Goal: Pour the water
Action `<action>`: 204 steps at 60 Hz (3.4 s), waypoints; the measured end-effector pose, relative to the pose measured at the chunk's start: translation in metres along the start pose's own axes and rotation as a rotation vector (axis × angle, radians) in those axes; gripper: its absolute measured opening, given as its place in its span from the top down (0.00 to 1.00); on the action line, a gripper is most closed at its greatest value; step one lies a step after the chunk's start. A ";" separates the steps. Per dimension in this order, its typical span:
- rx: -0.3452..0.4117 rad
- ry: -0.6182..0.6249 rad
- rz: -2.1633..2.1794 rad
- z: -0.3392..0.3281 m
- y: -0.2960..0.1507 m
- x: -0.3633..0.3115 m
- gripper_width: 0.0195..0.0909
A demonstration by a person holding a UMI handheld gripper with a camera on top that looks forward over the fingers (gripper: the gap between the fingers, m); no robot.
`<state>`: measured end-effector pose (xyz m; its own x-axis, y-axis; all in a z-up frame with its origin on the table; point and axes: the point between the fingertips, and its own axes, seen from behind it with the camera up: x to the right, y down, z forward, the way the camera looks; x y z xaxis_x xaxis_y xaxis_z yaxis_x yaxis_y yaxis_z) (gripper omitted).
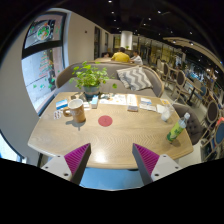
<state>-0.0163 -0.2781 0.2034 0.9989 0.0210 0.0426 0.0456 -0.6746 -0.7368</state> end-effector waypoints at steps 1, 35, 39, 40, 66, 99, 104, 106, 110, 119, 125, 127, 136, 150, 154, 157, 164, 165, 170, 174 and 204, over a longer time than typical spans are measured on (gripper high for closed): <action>-0.002 0.004 0.006 0.000 0.000 0.002 0.08; -0.007 0.015 0.076 0.080 0.077 0.294 0.08; 0.020 0.016 0.086 0.100 0.071 0.316 0.08; 0.029 0.017 0.088 0.105 0.068 0.322 0.08; 0.187 0.035 0.109 0.226 0.015 0.385 0.25; 0.171 0.186 -0.002 0.228 -0.006 0.388 0.69; 0.185 0.238 -0.054 0.219 -0.029 0.382 0.69; 0.189 0.263 -0.080 0.210 -0.040 0.378 0.69; 0.209 0.316 -0.136 0.196 -0.069 0.364 0.69; 0.269 0.445 -0.311 0.156 -0.149 0.309 0.69; 0.296 0.538 -0.506 0.137 -0.202 0.253 0.69; 0.297 0.562 -0.574 0.133 -0.216 0.232 0.69; 0.306 0.634 -0.920 0.135 -0.264 0.124 0.70; 0.267 0.697 -1.531 0.190 -0.274 -0.014 0.70; 0.222 0.721 -1.680 0.206 -0.271 -0.034 0.70; 0.203 0.744 -1.791 0.215 -0.269 -0.045 0.70; 0.170 0.780 -1.928 0.227 -0.266 -0.058 0.70; 0.159 0.783 -1.938 0.228 -0.265 -0.058 0.70; 0.127 0.762 -1.955 0.237 -0.260 -0.059 0.70; 0.120 0.744 -1.937 0.238 -0.257 -0.059 0.70; 0.213 0.508 -1.386 0.220 -0.233 -0.029 0.69</action>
<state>-0.0534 0.0414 0.2253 0.0512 0.2561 0.9653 0.9765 -0.2154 0.0054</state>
